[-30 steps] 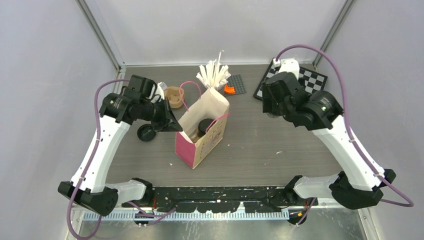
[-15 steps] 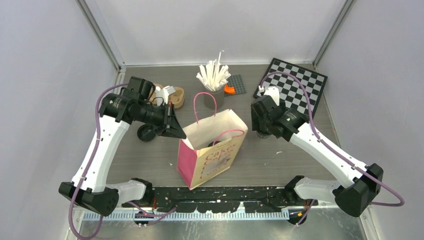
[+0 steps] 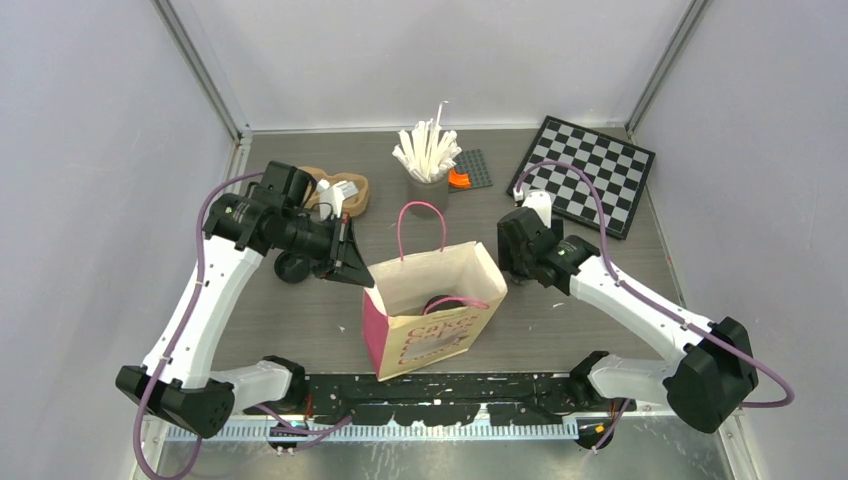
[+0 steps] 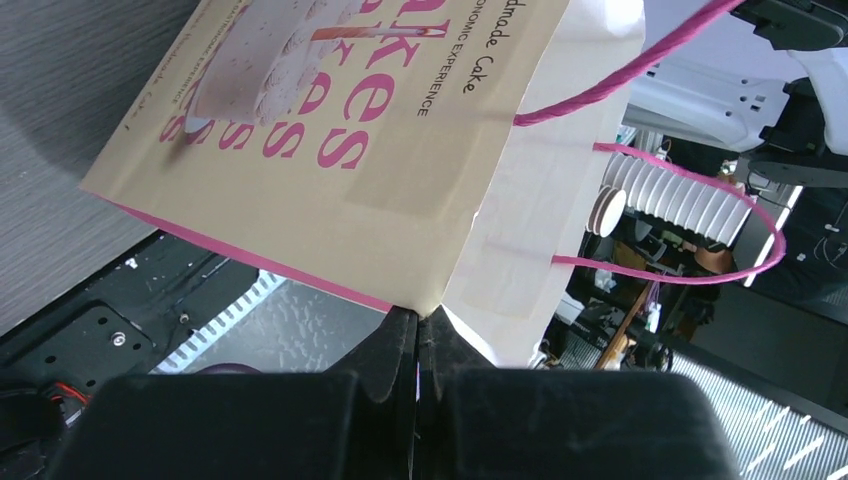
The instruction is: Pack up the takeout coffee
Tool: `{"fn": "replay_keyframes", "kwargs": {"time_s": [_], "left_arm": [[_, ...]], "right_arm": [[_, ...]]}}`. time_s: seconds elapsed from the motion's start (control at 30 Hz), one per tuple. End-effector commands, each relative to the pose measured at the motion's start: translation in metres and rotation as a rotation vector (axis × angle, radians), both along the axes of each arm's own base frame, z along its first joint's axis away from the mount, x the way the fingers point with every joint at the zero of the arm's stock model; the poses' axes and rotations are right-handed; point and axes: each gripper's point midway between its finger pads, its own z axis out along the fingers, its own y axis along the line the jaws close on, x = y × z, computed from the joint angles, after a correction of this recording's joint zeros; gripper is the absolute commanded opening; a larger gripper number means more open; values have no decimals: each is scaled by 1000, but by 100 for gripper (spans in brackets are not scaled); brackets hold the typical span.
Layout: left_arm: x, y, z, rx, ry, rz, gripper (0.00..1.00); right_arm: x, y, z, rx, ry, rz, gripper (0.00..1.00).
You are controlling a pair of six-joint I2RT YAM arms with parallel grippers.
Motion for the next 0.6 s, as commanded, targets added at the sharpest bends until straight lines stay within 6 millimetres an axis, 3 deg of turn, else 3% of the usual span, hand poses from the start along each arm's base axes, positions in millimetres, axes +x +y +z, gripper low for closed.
{"fn": "replay_keyframes", "kwargs": {"time_s": [0.0,0.13,0.37,0.57], "left_arm": [[6,-2,5,-14,-80,1,0],[22,2,12,22,-166,31,9],[47,-6,16,16,-213,45,13],[54,-8,17,17,-209,71,26]], "right_arm": [[15,11,2,56,-64,4,82],[15,12,-2,58,-62,7,84],[14,12,-12,48,-35,11,84],[16,14,-16,48,-36,28,91]]}}
